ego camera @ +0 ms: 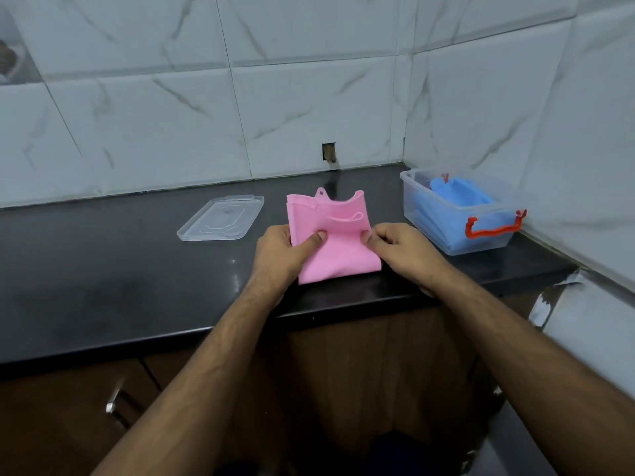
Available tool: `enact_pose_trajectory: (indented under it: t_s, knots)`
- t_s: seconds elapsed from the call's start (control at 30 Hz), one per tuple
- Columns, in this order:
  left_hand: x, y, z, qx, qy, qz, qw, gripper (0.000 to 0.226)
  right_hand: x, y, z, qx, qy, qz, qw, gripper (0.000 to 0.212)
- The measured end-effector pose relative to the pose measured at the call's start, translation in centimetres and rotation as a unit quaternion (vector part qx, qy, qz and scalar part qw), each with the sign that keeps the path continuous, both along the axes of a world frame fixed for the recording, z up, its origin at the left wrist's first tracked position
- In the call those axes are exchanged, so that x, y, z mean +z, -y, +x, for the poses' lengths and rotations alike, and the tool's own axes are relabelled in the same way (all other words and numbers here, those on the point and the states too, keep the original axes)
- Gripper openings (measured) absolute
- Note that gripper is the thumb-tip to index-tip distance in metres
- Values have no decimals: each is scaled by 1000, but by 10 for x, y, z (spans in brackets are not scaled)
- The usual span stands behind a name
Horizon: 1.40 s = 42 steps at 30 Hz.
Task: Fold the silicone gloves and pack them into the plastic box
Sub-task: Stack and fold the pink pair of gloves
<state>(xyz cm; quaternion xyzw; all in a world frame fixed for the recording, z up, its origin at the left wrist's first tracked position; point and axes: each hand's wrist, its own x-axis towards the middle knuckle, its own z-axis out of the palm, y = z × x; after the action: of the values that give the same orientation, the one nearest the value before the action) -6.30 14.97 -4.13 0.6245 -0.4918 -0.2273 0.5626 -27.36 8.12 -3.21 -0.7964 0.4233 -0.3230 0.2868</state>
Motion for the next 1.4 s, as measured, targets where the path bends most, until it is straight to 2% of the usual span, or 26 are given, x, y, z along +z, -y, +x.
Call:
enact_pose_trajectory:
  t_s: [0.1,0.2,0.33,0.47,0.6,0.7,0.87,1.03,1.23,1.4]
  knots:
    - [-2,16,7,42,28,19,999,31,4,4,10,-32,-64,-9,997,46]
    - [-3,25,10,72,75,29,994,43,6,6,15,-62,-117,-41,990,45]
    - [-3,28,11,124,155,23,980,51,2,11,14,-82,-106,-34,990,42]
    - [-3,27,12,119,145,27,982,51,4,9,15,-86,-106,-46,990,40]
    - [-1,22,12,53,48,11,997,63,4,8,16,-85,-144,-73,983,42]
    - [0,16,8,4,11,7,1000,56,3,11,15,-92,-134,-84,983,44]
    - [-3,15,8,11,68,15,998,25,-4,16,11,-109,-68,-92,987,46]
    - [-1,17,6,87,190,61,976,25,1,22,19,-120,-101,-47,986,51]
    - [1,16,5,99,188,74,974,22,-4,22,21,-139,-67,-62,986,63]
    - [1,18,3,148,226,96,958,17,-8,25,24,-157,-134,-96,974,56]
